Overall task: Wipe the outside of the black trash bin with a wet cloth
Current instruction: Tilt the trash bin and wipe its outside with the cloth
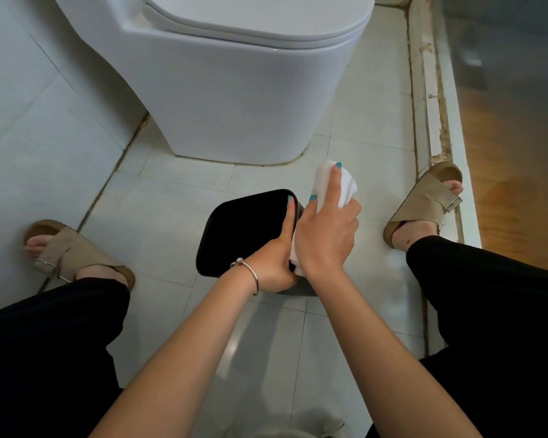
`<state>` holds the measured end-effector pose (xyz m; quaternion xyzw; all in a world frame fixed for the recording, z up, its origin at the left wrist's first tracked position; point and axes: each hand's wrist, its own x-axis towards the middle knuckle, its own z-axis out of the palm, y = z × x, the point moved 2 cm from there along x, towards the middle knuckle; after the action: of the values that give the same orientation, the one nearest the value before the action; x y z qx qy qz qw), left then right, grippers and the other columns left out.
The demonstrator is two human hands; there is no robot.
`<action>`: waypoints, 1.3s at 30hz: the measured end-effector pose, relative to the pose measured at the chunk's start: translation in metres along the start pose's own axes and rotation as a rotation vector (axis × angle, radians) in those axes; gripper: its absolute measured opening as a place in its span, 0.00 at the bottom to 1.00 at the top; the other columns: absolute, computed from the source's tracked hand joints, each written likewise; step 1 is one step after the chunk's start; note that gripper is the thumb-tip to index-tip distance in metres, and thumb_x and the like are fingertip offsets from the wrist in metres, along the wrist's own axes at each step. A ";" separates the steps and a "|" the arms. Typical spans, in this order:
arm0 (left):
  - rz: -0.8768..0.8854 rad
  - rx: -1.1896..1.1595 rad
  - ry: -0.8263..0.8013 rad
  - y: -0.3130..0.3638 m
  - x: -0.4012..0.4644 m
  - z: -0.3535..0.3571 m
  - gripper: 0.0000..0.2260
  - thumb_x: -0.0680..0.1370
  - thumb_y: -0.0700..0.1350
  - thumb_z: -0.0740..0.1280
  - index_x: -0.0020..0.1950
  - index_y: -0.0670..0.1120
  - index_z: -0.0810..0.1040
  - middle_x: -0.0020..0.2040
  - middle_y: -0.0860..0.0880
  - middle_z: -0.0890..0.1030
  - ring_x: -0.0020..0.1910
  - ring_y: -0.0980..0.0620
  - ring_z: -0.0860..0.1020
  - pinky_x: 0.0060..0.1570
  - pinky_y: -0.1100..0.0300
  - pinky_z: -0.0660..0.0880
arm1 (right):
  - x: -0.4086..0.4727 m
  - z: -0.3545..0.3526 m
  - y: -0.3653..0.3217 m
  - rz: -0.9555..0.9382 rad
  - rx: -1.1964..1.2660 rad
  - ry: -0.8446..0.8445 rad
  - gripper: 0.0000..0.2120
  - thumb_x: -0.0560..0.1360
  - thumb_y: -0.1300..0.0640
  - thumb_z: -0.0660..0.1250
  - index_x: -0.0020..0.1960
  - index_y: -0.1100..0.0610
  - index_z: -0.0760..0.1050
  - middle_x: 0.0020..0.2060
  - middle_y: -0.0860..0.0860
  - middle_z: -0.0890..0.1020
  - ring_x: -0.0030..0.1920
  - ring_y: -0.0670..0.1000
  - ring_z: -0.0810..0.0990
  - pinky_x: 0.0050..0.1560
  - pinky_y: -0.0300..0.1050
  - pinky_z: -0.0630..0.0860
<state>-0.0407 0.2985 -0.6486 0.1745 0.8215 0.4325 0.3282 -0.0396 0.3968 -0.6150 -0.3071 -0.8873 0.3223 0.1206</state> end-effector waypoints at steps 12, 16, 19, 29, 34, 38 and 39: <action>0.002 0.128 -0.024 0.010 -0.008 -0.003 0.54 0.73 0.36 0.67 0.69 0.59 0.21 0.35 0.40 0.78 0.35 0.44 0.80 0.40 0.51 0.80 | 0.023 0.004 -0.005 0.042 -0.053 0.063 0.30 0.81 0.51 0.58 0.78 0.38 0.47 0.63 0.59 0.67 0.53 0.59 0.72 0.43 0.49 0.68; -0.014 0.095 -0.015 0.006 -0.007 -0.002 0.54 0.73 0.37 0.68 0.68 0.63 0.21 0.37 0.38 0.80 0.38 0.40 0.81 0.43 0.44 0.80 | 0.014 0.005 -0.001 0.049 -0.042 0.048 0.30 0.81 0.50 0.57 0.77 0.38 0.46 0.64 0.58 0.67 0.54 0.60 0.72 0.44 0.49 0.66; -0.019 0.089 -0.008 0.008 -0.007 -0.005 0.53 0.74 0.36 0.67 0.70 0.60 0.22 0.36 0.41 0.79 0.35 0.45 0.80 0.42 0.52 0.81 | 0.018 0.007 -0.002 0.042 -0.026 0.009 0.29 0.81 0.50 0.57 0.77 0.38 0.47 0.62 0.58 0.67 0.53 0.60 0.72 0.43 0.49 0.66; -0.030 0.068 0.005 0.007 -0.014 -0.011 0.53 0.73 0.36 0.67 0.70 0.61 0.22 0.36 0.40 0.78 0.34 0.46 0.79 0.42 0.47 0.80 | 0.021 0.011 -0.009 0.043 0.009 0.034 0.29 0.82 0.50 0.57 0.77 0.38 0.48 0.63 0.58 0.68 0.53 0.59 0.72 0.42 0.49 0.66; -0.026 0.045 -0.015 0.009 -0.015 -0.012 0.52 0.74 0.35 0.67 0.70 0.59 0.23 0.36 0.45 0.78 0.35 0.48 0.79 0.43 0.50 0.80 | 0.012 0.009 -0.002 0.023 0.083 -0.007 0.28 0.81 0.48 0.56 0.76 0.36 0.48 0.62 0.57 0.68 0.52 0.59 0.74 0.45 0.49 0.71; -0.031 0.053 -0.004 0.009 -0.018 -0.011 0.52 0.74 0.35 0.67 0.71 0.57 0.23 0.34 0.46 0.77 0.34 0.49 0.79 0.39 0.55 0.79 | 0.018 0.011 0.000 0.026 0.129 -0.082 0.27 0.81 0.47 0.56 0.76 0.35 0.48 0.61 0.57 0.68 0.50 0.60 0.76 0.48 0.50 0.74; -0.032 0.057 -0.003 0.008 -0.018 -0.011 0.53 0.73 0.36 0.67 0.71 0.58 0.23 0.34 0.45 0.78 0.34 0.48 0.80 0.39 0.55 0.79 | 0.018 0.012 0.000 0.027 0.136 -0.088 0.27 0.81 0.47 0.56 0.76 0.35 0.48 0.61 0.56 0.68 0.50 0.59 0.76 0.48 0.50 0.73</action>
<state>-0.0357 0.2861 -0.6302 0.1712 0.8356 0.4036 0.3310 -0.0588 0.4023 -0.6239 -0.2954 -0.8637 0.3966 0.0975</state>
